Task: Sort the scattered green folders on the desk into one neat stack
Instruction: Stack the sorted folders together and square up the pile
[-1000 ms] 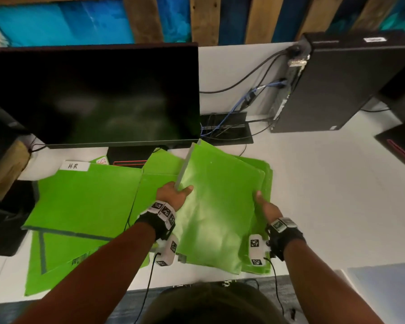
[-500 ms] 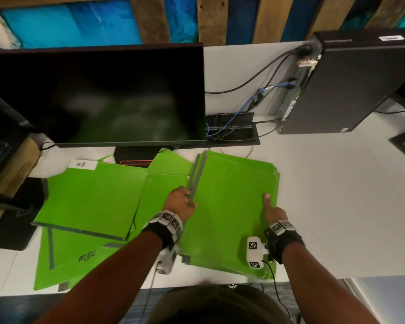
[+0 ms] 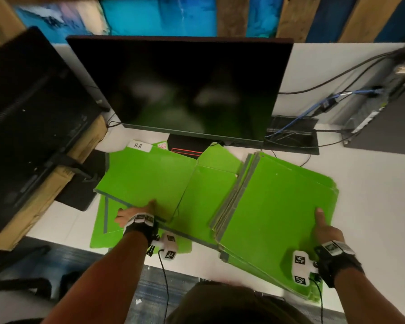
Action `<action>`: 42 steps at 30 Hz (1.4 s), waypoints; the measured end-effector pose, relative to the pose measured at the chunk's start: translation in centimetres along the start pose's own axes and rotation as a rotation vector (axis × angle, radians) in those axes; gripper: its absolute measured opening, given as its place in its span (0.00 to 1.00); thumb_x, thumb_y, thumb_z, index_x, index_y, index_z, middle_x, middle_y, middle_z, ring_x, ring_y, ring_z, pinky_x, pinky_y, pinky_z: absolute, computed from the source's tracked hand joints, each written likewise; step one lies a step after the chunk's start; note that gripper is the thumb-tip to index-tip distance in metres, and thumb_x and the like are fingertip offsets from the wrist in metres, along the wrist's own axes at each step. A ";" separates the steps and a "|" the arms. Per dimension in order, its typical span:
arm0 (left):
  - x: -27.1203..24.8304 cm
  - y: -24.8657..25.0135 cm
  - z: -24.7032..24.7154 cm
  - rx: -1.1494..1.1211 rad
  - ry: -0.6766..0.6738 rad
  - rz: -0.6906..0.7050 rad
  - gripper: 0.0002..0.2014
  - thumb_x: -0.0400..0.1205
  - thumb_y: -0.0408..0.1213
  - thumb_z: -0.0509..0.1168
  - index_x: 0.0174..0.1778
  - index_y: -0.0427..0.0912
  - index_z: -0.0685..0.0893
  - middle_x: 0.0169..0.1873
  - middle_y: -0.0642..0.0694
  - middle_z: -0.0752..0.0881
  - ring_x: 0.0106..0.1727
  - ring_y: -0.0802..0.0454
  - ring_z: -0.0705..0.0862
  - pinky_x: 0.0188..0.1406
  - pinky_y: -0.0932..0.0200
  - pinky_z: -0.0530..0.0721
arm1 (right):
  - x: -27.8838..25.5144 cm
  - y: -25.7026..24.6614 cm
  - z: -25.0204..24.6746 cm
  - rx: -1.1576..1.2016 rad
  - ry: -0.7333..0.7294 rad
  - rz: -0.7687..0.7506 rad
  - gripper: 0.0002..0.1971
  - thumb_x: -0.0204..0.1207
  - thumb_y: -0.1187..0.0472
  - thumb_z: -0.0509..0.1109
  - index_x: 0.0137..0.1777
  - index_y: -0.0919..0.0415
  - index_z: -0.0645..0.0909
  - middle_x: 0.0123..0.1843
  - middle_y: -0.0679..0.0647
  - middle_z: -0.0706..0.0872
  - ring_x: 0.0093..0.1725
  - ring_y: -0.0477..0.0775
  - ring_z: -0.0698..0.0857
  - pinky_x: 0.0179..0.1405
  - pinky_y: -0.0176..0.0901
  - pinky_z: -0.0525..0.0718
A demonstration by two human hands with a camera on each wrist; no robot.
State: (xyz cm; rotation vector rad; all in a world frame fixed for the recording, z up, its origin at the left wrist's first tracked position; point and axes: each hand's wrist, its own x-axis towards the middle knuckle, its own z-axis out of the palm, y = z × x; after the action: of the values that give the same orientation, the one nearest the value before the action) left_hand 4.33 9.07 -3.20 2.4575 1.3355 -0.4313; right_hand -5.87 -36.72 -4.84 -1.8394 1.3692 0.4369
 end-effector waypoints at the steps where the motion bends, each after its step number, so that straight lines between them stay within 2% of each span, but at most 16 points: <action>1: 0.9 -0.2 0.1 0.014 -0.015 0.014 0.51 0.72 0.68 0.65 0.76 0.27 0.63 0.69 0.33 0.71 0.71 0.35 0.69 0.69 0.44 0.71 | -0.1 0.0 0.0 -0.003 -0.001 -0.002 0.50 0.73 0.25 0.49 0.58 0.78 0.80 0.58 0.77 0.82 0.47 0.66 0.79 0.51 0.52 0.75; 5: 2.5 -0.5 0.5 0.083 -0.053 0.078 0.52 0.72 0.62 0.70 0.82 0.35 0.55 0.76 0.34 0.67 0.73 0.36 0.71 0.71 0.46 0.72 | -0.6 -0.1 0.0 -0.068 0.009 -0.045 0.40 0.78 0.31 0.51 0.71 0.66 0.78 0.56 0.77 0.81 0.50 0.70 0.83 0.53 0.54 0.79; 7: 2.7 -0.5 0.6 0.037 -0.111 0.022 0.56 0.71 0.56 0.75 0.84 0.35 0.48 0.78 0.33 0.65 0.75 0.36 0.70 0.72 0.47 0.71 | -1.1 -0.4 -0.1 -0.093 0.015 -0.055 0.37 0.79 0.33 0.51 0.74 0.62 0.75 0.59 0.79 0.81 0.51 0.71 0.83 0.54 0.56 0.80; 10: 3.8 -0.6 0.1 0.019 -0.191 0.024 0.47 0.68 0.51 0.78 0.77 0.32 0.65 0.72 0.34 0.75 0.71 0.36 0.76 0.68 0.47 0.78 | -1.6 -0.7 -0.1 -0.012 0.051 0.035 0.51 0.69 0.23 0.52 0.58 0.76 0.80 0.59 0.78 0.81 0.46 0.69 0.81 0.53 0.56 0.79; 12: 4.6 -0.6 -0.6 0.038 -0.286 0.071 0.38 0.70 0.46 0.78 0.72 0.33 0.74 0.69 0.35 0.79 0.68 0.38 0.80 0.65 0.49 0.81 | -2.0 -1.0 -0.1 0.011 0.040 0.052 0.55 0.58 0.19 0.48 0.49 0.77 0.78 0.59 0.77 0.81 0.45 0.68 0.79 0.50 0.54 0.77; 14: 5.4 -0.5 -1.7 0.058 -0.334 0.110 0.34 0.74 0.43 0.76 0.74 0.34 0.75 0.72 0.36 0.78 0.69 0.38 0.80 0.65 0.49 0.81 | -2.1 -1.1 0.0 0.029 0.032 0.061 0.55 0.58 0.19 0.48 0.49 0.77 0.78 0.59 0.78 0.81 0.45 0.67 0.79 0.49 0.54 0.76; 16: 6.3 -0.3 -2.8 0.061 -0.315 0.119 0.39 0.70 0.46 0.78 0.77 0.40 0.73 0.74 0.37 0.76 0.71 0.36 0.78 0.69 0.45 0.79 | -2.0 -0.9 -0.1 0.037 0.029 0.067 0.53 0.68 0.22 0.52 0.56 0.79 0.80 0.61 0.77 0.81 0.45 0.67 0.78 0.49 0.55 0.76; 19: 8.6 -1.2 -3.7 0.221 -0.233 0.116 0.43 0.66 0.57 0.77 0.77 0.50 0.71 0.77 0.39 0.71 0.75 0.37 0.71 0.74 0.48 0.72 | -1.9 -0.8 -0.3 0.047 0.014 0.073 0.50 0.71 0.25 0.54 0.60 0.80 0.79 0.61 0.76 0.81 0.45 0.66 0.78 0.49 0.53 0.74; 25: 15.9 -3.4 -1.6 0.164 -0.241 0.097 0.54 0.47 0.62 0.79 0.73 0.47 0.77 0.68 0.41 0.80 0.64 0.37 0.80 0.64 0.43 0.81 | -2.4 -1.1 -0.1 0.051 0.014 0.067 0.49 0.71 0.24 0.52 0.53 0.77 0.80 0.59 0.77 0.81 0.52 0.71 0.82 0.59 0.59 0.79; 26: 14.7 -2.9 -2.6 0.098 -0.247 0.077 0.57 0.47 0.59 0.82 0.75 0.44 0.74 0.68 0.39 0.79 0.64 0.36 0.81 0.64 0.42 0.82 | -2.4 -1.0 -0.1 0.054 0.014 0.068 0.50 0.71 0.24 0.52 0.54 0.78 0.80 0.59 0.77 0.81 0.53 0.71 0.82 0.60 0.59 0.79; 28: 11.8 -2.2 -4.5 -0.042 -0.250 0.041 0.57 0.57 0.45 0.85 0.80 0.38 0.62 0.73 0.34 0.73 0.68 0.34 0.78 0.68 0.41 0.79 | -2.2 -1.0 -0.1 0.056 0.020 0.062 0.50 0.72 0.25 0.52 0.58 0.79 0.80 0.59 0.77 0.81 0.54 0.72 0.82 0.61 0.60 0.78; 30: 10.1 -1.8 -5.4 -0.214 -0.270 0.016 0.55 0.63 0.30 0.82 0.80 0.38 0.53 0.74 0.31 0.71 0.70 0.32 0.76 0.69 0.42 0.76 | -2.2 -1.1 -0.2 0.039 0.013 0.047 0.47 0.74 0.27 0.52 0.64 0.76 0.78 0.60 0.78 0.81 0.57 0.73 0.82 0.62 0.60 0.78; 33: 10.3 -2.0 -5.0 -0.424 -0.288 0.057 0.42 0.70 0.23 0.75 0.78 0.33 0.61 0.69 0.26 0.77 0.66 0.30 0.80 0.64 0.39 0.79 | -1.8 -1.0 -0.3 0.029 0.020 0.034 0.47 0.75 0.28 0.51 0.63 0.78 0.78 0.61 0.79 0.80 0.53 0.70 0.81 0.60 0.58 0.78; 37: 9.1 -2.6 -5.0 -0.512 -0.307 0.126 0.20 0.74 0.32 0.74 0.59 0.30 0.79 0.47 0.32 0.87 0.45 0.37 0.86 0.43 0.48 0.84 | -2.0 -0.9 -0.3 0.015 0.024 0.038 0.47 0.76 0.29 0.50 0.65 0.77 0.78 0.61 0.79 0.80 0.49 0.67 0.78 0.58 0.56 0.76; 39: 8.7 -3.1 -4.8 -0.552 -0.284 0.170 0.16 0.73 0.35 0.76 0.53 0.34 0.82 0.46 0.37 0.87 0.45 0.40 0.86 0.48 0.49 0.85 | -2.3 -1.1 -0.5 -0.011 0.027 0.032 0.44 0.78 0.31 0.50 0.71 0.72 0.75 0.64 0.79 0.79 0.56 0.70 0.81 0.59 0.56 0.75; 42: 8.2 -4.7 -5.2 -0.732 -0.293 0.232 0.14 0.75 0.28 0.73 0.57 0.34 0.84 0.50 0.36 0.88 0.45 0.41 0.87 0.58 0.41 0.84 | -2.7 -1.3 -0.8 -0.046 0.020 0.006 0.37 0.81 0.35 0.48 0.78 0.63 0.69 0.67 0.79 0.77 0.64 0.72 0.80 0.61 0.55 0.74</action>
State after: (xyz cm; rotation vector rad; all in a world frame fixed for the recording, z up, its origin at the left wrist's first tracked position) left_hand 5.20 19.81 -2.41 1.8191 0.8642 -0.1831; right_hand -5.82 -35.46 -2.01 -1.8826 1.3891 0.4576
